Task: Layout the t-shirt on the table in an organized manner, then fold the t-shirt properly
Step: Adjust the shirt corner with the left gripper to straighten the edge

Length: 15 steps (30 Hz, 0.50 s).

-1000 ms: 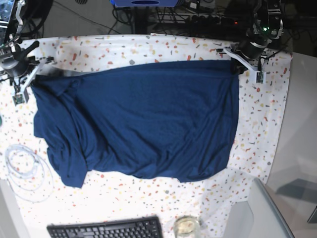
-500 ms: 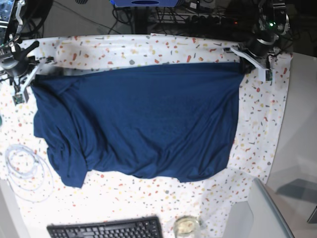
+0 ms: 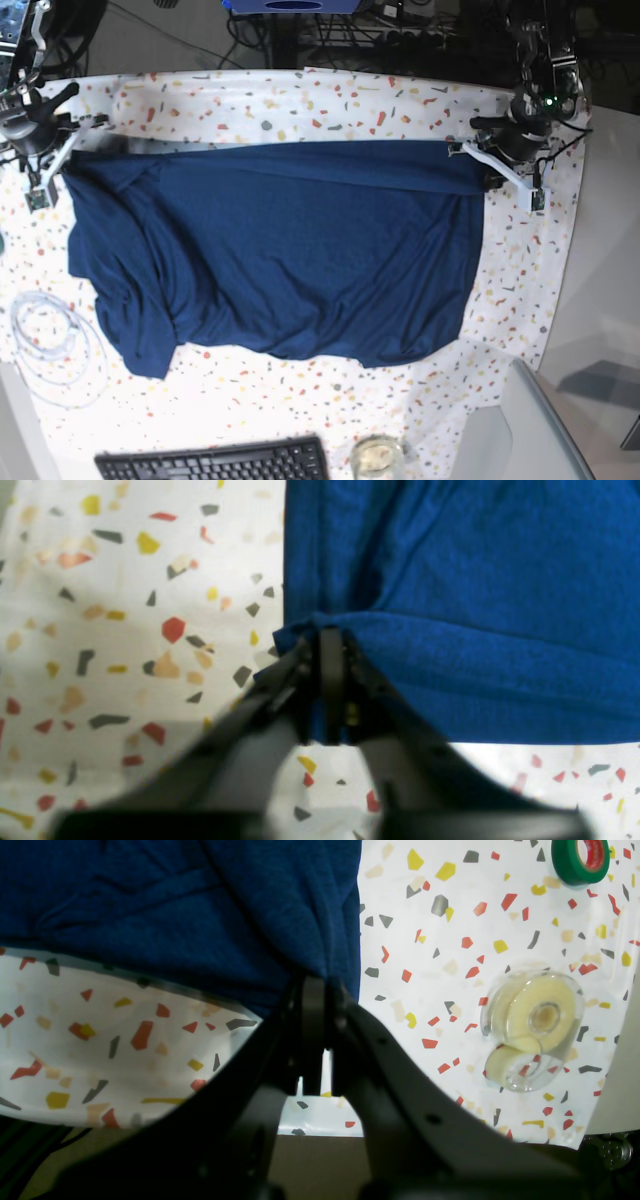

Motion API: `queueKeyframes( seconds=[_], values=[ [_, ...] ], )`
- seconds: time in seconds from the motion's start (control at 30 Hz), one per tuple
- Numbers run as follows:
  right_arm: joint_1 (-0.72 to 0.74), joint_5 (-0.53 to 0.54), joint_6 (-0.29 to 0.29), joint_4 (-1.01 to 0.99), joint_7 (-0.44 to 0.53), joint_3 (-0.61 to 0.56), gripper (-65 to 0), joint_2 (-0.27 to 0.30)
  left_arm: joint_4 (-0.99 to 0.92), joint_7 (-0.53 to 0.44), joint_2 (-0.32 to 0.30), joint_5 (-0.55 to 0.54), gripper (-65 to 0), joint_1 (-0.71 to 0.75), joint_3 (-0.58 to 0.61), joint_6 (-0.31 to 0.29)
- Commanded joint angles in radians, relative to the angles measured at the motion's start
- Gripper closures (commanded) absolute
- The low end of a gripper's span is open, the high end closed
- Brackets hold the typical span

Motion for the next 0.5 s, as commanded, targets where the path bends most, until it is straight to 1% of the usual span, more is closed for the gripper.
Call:
queueKeyframes(
  seconds=[0.0,0.07,0.13,0.3,0.47],
  values=[
    [0.005,-0.001,-0.002,0.014,0.013,0.003,0.0,0.013,0.007,0.008,-0.009,-0.005,-13.2,-0.015,-0.003,0.000],
    [0.005,-0.001,-0.002,0.014,0.013,0.003,0.0,0.013,0.005,0.036,-0.007,-0.005,-19.9,-0.031,-0.010,0.000],
    [0.005,-0.001,-0.002,0.014,0.013,0.003,0.0,0.013,0.008,0.040,-0.007,-0.005,-23.2,-0.039,-0.013,0.000],
    [0.005,-0.001,-0.002,0.014,0.013,0.003,0.0,0.013,0.028,0.043,-0.007,-0.007,-23.7,-0.077,-0.014,0.000],
    [0.005,-0.001,-0.002,0.014,0.013,0.003,0.0,0.013,0.117,0.043,-0.004,-0.008,-23.7,-0.056,-0.016,0.000]
  ],
)
